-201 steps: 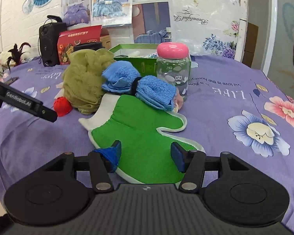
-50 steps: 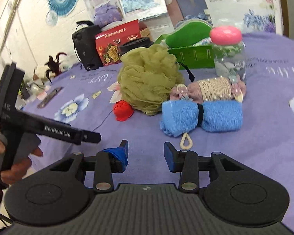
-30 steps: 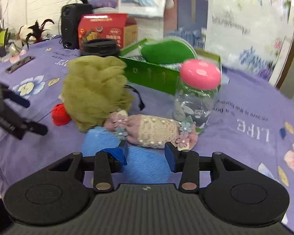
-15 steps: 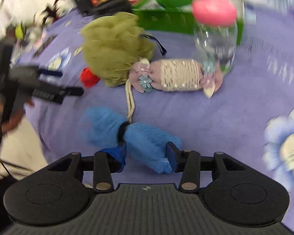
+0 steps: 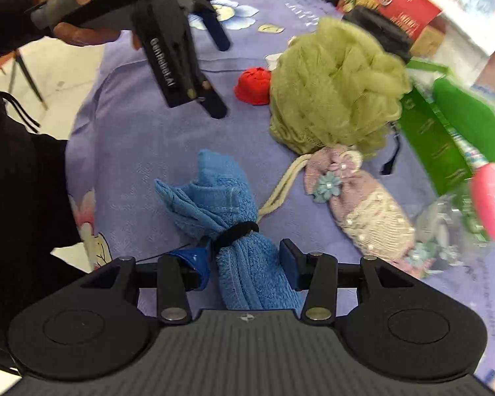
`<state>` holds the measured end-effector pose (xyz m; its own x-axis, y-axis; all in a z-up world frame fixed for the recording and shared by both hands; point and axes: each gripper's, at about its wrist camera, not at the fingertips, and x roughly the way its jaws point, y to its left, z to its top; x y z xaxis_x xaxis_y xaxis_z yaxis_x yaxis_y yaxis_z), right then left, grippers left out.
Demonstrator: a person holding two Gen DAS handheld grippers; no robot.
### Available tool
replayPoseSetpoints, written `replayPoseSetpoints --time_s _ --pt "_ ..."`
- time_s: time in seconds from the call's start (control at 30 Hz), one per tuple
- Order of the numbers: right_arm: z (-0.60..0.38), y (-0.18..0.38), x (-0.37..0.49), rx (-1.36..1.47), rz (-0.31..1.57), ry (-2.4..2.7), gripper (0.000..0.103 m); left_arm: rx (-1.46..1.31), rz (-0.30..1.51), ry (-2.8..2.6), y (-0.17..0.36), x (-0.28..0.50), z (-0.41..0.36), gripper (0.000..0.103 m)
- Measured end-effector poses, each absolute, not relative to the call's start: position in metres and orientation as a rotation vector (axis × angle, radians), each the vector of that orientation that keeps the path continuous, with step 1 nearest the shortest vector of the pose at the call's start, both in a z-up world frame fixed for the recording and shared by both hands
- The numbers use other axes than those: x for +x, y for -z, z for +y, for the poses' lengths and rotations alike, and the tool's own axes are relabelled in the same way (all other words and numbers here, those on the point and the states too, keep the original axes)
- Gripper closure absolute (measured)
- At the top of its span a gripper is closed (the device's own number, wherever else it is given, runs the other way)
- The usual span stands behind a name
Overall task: Organize soft objects
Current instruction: 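Lift the blue towel bundle with right gripper while left gripper grasps the red knit ball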
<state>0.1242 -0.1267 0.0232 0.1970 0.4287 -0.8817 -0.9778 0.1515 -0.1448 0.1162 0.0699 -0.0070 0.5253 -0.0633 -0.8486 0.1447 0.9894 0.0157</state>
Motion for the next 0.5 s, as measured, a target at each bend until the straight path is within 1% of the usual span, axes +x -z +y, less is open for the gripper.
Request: replayPoseSetpoints --time_s 0.1,0.2,0.27,0.37,0.47,0.5 --pt "-0.132 -0.013 0.134 -0.812 0.864 -1.219 0.073 0.06 1.029 0.133 0.013 0.134 0.07 0.003" --pt "-0.143 -0.01 0.14 -0.684 0.891 -1.233 0.07 0.08 1.021 0.124 0.019 0.14 0.066 0.004" --pt "-0.153 -0.008 0.14 -0.624 0.872 -1.247 0.068 0.098 1.001 0.13 0.019 0.138 0.063 0.005" --pt "-0.157 -0.006 0.129 -0.641 0.803 -1.244 0.065 0.1 0.996 0.138 0.017 0.139 0.062 0.008" --pt "-0.152 -0.009 0.126 -0.657 0.796 -1.215 0.063 0.086 0.989 0.143 0.015 0.137 0.061 0.019" --pt "-0.151 -0.01 0.125 -0.662 0.8 -1.209 0.063 0.084 0.988 0.145 0.014 0.136 0.061 0.027"
